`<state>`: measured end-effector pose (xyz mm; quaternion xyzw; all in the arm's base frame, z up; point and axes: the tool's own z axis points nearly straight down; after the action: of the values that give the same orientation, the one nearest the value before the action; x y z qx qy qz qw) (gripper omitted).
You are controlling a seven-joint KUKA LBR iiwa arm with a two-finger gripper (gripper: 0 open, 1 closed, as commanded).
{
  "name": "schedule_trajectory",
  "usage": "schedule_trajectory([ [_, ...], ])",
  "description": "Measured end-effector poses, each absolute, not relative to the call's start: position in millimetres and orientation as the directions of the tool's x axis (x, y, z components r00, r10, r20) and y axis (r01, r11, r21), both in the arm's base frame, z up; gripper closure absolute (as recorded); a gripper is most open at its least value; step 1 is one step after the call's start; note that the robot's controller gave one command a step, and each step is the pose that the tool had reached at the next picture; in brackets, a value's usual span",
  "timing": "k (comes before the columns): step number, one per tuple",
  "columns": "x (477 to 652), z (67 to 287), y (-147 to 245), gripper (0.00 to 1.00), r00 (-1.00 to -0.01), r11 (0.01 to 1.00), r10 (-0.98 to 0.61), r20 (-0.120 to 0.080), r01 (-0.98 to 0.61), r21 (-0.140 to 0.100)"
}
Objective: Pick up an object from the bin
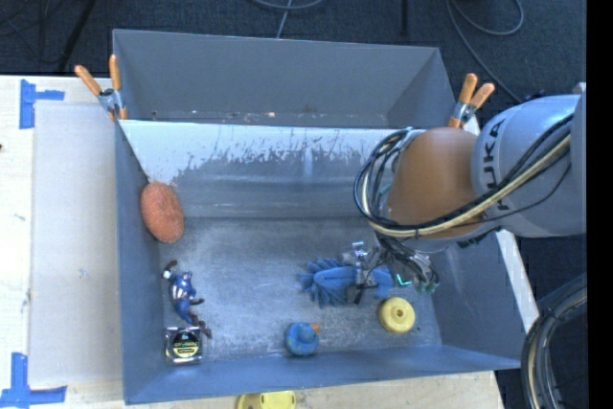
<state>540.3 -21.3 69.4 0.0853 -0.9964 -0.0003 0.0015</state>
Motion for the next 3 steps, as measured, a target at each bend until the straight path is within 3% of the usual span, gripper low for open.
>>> schedule_trajectory([
  [1,540.4,69,-21,1.0,-0.985,0.985,-0.17,0.002,-0.17,0.001],
  [2,540.4,69,-21,1.0,-0.985,0.985,-0.17,0.002,-0.17,0.001],
  [3,542.9,114,-28,1.0,-0.989,0.989,-0.149,0.007,-0.149,0.002],
])
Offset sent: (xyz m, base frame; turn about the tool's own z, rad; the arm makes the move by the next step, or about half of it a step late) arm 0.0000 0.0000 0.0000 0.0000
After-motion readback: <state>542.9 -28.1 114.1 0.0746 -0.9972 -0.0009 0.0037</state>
